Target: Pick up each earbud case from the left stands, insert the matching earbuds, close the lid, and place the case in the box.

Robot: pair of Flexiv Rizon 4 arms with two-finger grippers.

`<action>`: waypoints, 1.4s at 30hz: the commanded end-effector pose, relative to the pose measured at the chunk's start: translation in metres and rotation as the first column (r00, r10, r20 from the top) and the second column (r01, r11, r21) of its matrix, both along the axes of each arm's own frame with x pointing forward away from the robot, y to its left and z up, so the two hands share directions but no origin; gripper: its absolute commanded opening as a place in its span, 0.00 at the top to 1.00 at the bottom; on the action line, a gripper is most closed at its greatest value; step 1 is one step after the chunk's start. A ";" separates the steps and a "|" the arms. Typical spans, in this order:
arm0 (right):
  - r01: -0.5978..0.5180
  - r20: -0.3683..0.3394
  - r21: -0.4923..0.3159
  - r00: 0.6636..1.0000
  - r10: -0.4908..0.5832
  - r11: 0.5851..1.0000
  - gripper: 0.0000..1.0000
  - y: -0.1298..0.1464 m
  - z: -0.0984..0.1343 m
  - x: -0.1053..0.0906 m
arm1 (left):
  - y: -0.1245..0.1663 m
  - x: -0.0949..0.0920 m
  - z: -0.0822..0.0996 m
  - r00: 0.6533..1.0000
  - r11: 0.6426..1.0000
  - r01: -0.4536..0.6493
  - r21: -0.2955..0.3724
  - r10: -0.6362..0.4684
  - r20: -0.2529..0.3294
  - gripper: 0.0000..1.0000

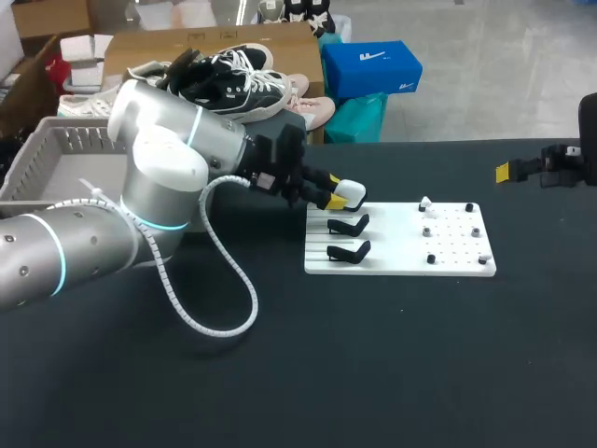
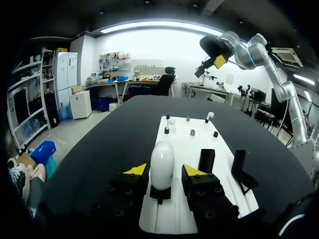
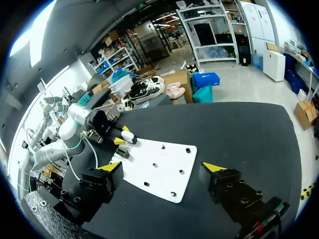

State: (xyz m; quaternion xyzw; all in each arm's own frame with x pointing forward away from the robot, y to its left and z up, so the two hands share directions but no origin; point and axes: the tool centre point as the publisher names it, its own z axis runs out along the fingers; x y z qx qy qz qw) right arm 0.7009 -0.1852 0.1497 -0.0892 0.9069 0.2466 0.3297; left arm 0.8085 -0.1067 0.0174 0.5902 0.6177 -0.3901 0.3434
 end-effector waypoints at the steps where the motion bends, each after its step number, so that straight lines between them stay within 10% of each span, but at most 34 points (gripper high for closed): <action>1: -0.003 0.001 0.002 1.000 0.003 1.000 0.00 -0.001 -0.001 0.001 | -0.001 0.003 -0.002 1.000 1.000 0.009 -0.001 -0.009 0.000 0.56; 16: -0.003 0.001 0.002 1.000 0.003 1.000 0.00 -0.001 -0.001 0.001 | -0.002 0.003 -0.004 1.000 1.000 0.004 0.005 -0.004 0.016 0.62; 23: -0.003 0.001 0.002 1.000 0.003 1.000 0.00 -0.001 -0.001 0.001 | 0.000 0.003 -0.004 1.000 1.000 0.004 0.004 -0.004 0.019 1.00; 30: -0.003 0.001 0.002 1.000 0.003 1.000 0.00 -0.001 -0.001 0.001 | 0.005 0.002 0.000 1.000 1.000 -0.003 -0.006 0.003 0.018 1.00; 42: -0.003 0.001 0.002 1.000 0.003 1.000 0.00 -0.001 -0.001 0.001 | 0.020 -0.023 0.064 1.000 0.988 0.012 -0.156 -0.009 0.021 1.00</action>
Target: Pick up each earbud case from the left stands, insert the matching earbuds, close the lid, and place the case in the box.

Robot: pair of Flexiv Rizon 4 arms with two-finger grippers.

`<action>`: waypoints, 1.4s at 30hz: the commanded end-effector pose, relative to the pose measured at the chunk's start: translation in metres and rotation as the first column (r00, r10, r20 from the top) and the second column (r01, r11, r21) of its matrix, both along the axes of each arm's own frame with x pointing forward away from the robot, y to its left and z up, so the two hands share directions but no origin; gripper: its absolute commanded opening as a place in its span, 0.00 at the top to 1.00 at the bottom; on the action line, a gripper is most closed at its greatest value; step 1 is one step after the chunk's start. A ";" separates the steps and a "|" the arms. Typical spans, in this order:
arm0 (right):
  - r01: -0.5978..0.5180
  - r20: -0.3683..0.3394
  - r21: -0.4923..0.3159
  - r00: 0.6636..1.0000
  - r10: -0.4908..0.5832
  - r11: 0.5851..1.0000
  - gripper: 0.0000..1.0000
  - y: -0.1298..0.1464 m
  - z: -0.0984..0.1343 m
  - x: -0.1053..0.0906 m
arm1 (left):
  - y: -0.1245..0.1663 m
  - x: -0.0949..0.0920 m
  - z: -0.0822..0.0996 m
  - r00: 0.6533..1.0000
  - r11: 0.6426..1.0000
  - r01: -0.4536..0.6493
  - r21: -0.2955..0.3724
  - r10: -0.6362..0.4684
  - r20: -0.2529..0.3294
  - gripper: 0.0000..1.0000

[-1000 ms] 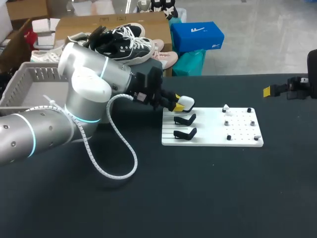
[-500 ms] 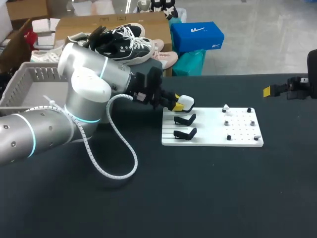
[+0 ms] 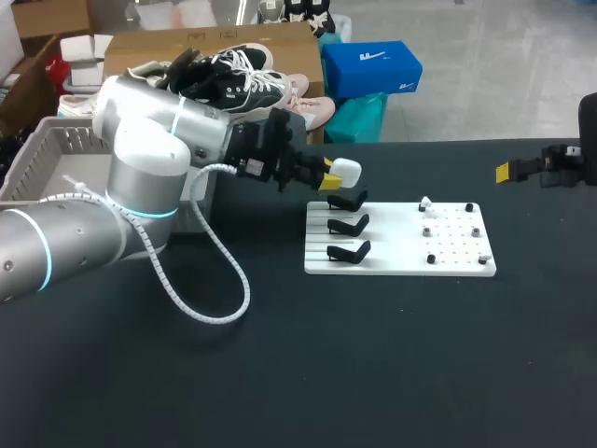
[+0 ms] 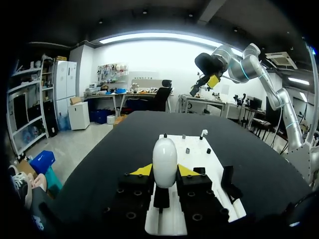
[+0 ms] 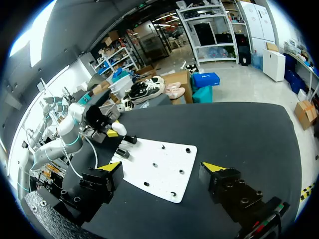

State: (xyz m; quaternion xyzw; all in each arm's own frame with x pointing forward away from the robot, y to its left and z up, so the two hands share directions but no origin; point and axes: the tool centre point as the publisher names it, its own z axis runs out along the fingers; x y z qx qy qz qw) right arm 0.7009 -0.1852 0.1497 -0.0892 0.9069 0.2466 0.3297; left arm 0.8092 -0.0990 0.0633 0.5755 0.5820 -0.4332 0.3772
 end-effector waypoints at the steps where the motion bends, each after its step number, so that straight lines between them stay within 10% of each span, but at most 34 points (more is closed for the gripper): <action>1: -0.003 0.001 0.002 1.000 0.003 1.000 0.00 -0.001 -0.001 0.001 | 0.013 -0.027 0.023 1.000 0.999 -0.015 -0.039 0.016 0.015 1.00; 21: -0.003 0.001 0.002 1.000 0.003 1.000 0.00 -0.001 -0.001 0.001 | 0.021 -0.086 0.072 0.998 0.981 0.050 -0.187 -0.040 0.054 1.00; 42: -0.003 0.001 0.002 1.000 0.003 1.000 0.00 -0.001 -0.001 0.001 | 0.021 -0.086 0.072 0.998 0.981 0.050 -0.187 -0.040 0.054 1.00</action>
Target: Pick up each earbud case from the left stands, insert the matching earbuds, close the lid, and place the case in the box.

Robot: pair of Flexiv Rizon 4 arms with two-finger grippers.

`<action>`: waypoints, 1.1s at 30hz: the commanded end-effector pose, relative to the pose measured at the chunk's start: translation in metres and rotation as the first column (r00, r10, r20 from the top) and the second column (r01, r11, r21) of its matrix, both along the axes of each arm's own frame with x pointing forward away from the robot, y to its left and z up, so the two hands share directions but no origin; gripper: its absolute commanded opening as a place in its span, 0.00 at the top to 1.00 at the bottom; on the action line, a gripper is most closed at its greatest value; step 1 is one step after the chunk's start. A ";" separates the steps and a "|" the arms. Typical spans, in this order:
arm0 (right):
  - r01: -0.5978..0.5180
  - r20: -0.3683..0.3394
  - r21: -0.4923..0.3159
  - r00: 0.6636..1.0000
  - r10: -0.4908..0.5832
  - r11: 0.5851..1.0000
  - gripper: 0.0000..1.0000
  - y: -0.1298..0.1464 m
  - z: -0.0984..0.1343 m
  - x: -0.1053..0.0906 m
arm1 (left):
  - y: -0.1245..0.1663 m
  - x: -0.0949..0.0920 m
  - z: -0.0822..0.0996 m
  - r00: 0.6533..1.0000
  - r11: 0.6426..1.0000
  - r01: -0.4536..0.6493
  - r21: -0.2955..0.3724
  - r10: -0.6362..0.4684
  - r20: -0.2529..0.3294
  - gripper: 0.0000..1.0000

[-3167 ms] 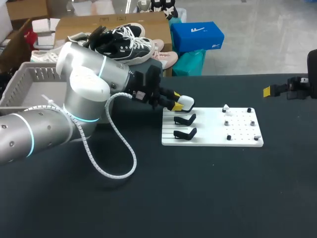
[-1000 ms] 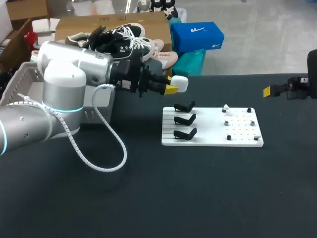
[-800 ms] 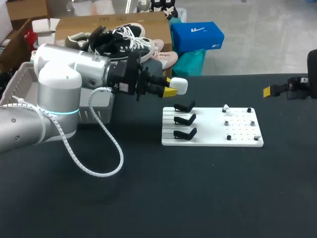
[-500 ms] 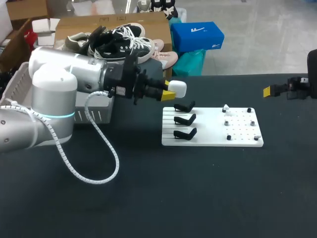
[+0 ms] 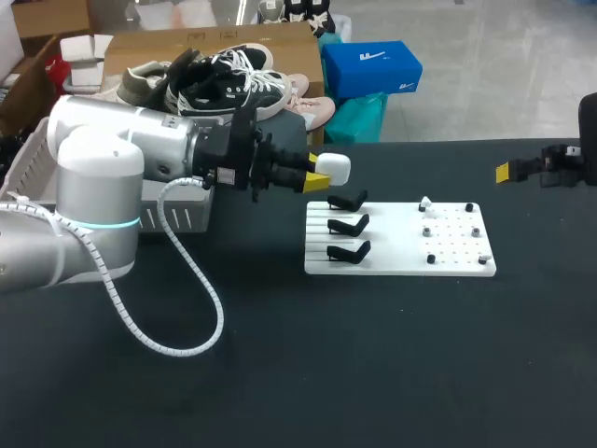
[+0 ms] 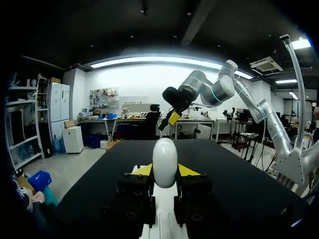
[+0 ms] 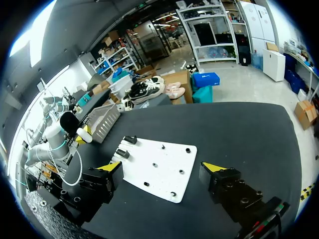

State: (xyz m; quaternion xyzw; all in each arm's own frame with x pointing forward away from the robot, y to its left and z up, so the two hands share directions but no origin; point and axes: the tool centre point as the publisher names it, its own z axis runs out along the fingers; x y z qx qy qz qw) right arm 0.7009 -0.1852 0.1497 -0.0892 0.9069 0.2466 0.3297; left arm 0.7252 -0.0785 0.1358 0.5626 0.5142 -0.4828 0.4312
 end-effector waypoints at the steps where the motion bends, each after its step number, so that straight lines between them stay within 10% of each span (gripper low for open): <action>1: -0.003 0.001 0.002 1.000 0.003 1.000 0.00 -0.001 -0.001 0.001 | 0.000 -0.003 0.000 1.000 1.000 -0.009 -0.001 0.009 0.003 1.00; 33: -0.003 0.001 0.002 1.000 0.003 1.000 0.00 -0.001 -0.001 0.001 | -0.048 -0.021 -0.021 1.000 0.993 0.017 -0.121 -0.018 -0.006 1.00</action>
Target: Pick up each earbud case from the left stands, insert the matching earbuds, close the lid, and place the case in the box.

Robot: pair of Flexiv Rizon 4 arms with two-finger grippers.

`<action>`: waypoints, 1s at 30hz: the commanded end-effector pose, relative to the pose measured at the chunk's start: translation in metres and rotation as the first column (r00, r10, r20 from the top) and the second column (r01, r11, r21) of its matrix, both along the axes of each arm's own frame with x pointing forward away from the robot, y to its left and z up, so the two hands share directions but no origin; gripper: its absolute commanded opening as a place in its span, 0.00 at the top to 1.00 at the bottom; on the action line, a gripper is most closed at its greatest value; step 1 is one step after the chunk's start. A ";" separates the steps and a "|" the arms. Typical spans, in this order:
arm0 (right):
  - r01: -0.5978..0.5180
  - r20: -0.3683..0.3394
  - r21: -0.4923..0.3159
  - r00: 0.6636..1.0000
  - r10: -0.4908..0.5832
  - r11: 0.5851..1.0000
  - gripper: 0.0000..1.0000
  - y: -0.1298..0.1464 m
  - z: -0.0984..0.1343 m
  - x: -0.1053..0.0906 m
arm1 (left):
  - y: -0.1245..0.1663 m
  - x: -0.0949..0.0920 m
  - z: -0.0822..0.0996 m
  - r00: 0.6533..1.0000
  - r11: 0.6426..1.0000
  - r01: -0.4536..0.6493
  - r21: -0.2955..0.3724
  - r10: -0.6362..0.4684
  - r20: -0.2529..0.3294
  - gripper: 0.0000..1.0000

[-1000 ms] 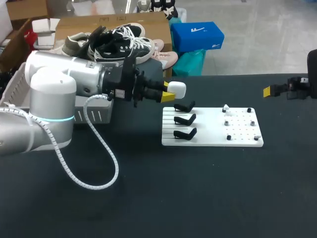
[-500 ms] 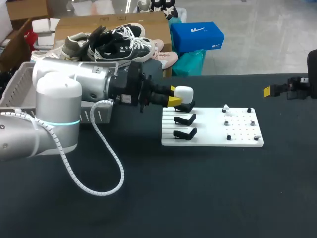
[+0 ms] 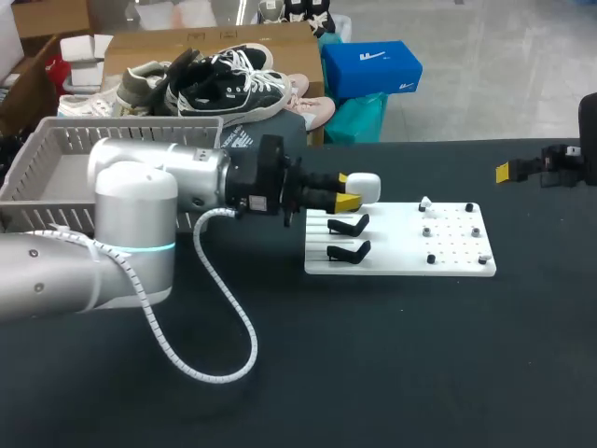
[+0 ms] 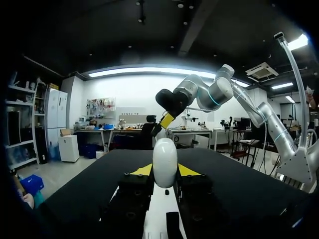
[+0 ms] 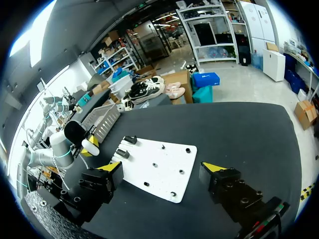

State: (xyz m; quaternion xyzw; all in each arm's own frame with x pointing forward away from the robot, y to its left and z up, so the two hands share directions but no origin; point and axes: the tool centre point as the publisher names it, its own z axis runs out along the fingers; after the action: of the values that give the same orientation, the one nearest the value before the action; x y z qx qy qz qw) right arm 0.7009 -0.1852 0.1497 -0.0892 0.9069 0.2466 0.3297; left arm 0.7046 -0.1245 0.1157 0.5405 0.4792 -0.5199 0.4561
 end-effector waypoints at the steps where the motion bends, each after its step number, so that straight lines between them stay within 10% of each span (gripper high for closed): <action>1: -0.003 0.001 0.002 1.000 0.003 1.000 0.00 -0.001 -0.001 0.001 | -0.002 -0.001 -0.001 1.000 1.000 -0.008 -0.002 0.008 -0.002 1.00; 30: -0.232 0.038 -0.079 0.971 0.236 0.969 0.00 0.080 0.010 -0.049 | -0.010 -0.003 -0.026 0.999 0.999 0.002 0.043 0.000 -0.045 1.00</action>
State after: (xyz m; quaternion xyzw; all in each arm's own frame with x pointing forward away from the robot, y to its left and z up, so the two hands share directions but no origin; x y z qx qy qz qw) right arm 0.6536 -0.1092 0.1578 -0.2101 0.8909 0.2451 0.3195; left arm 0.7001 -0.1332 0.0906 0.5378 0.5011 -0.5217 0.4331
